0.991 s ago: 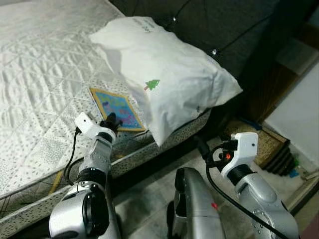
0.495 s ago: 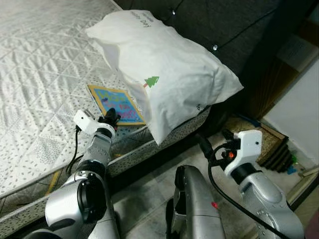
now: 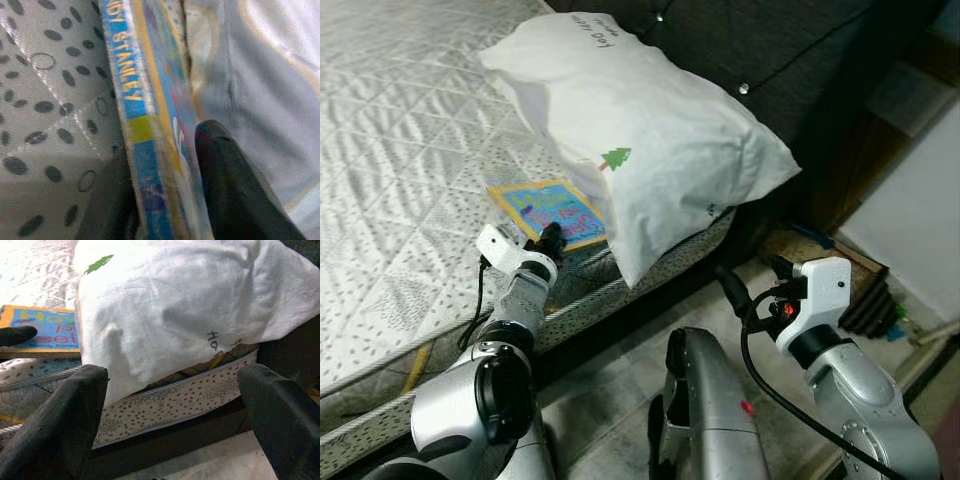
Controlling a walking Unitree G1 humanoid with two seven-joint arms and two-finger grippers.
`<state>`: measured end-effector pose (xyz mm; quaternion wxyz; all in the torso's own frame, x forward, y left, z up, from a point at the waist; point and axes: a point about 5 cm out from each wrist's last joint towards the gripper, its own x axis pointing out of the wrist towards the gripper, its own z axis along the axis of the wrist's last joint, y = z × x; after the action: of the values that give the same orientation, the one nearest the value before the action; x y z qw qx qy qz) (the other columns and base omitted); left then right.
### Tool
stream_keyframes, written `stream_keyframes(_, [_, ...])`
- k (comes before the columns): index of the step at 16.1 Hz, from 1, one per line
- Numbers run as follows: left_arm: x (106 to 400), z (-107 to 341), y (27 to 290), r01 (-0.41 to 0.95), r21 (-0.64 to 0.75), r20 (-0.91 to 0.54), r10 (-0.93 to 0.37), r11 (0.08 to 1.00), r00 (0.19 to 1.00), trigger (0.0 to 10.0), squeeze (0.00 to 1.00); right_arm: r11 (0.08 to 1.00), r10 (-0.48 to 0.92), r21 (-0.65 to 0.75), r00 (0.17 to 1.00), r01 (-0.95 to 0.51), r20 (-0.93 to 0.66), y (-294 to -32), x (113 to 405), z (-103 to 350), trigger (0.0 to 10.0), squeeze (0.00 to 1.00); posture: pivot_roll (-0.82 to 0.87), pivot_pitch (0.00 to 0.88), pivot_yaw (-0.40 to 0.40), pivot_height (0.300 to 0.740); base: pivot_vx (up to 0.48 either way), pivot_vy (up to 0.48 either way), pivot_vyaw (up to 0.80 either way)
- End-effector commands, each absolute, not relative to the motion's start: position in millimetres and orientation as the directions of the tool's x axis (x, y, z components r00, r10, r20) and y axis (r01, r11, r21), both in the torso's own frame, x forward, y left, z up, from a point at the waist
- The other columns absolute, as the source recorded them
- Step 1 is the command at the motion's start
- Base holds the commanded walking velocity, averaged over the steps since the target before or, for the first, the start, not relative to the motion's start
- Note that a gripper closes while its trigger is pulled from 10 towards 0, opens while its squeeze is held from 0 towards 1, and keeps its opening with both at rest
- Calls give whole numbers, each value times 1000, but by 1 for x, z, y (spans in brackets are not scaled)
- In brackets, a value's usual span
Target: Clean up the room
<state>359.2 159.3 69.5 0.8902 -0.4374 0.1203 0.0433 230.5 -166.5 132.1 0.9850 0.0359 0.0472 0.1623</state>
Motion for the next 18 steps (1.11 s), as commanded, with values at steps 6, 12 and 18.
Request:
stream_keyframes(6, [360,74,191,-236,-647,-300,42,725,953,10000,1000,948,316,68,946,-312,-73,-168,242,129,10000,0,-190,100,-66,503,0,0,0])
stream_keyframes(12, [360,74,204,-247,-483,-384,51,840,922,10000,1000,944,325,68,945,-321,-48,-163,250,128,10000,0,-160,69,-47,503,0,0,0])
stream_keyframes(18, [356,68,214,-274,-222,-525,122,936,842,10000,1000,943,327,78,944,-324,-33,-160,257,126,10000,0,-132,57,-23,503,0,0,0])
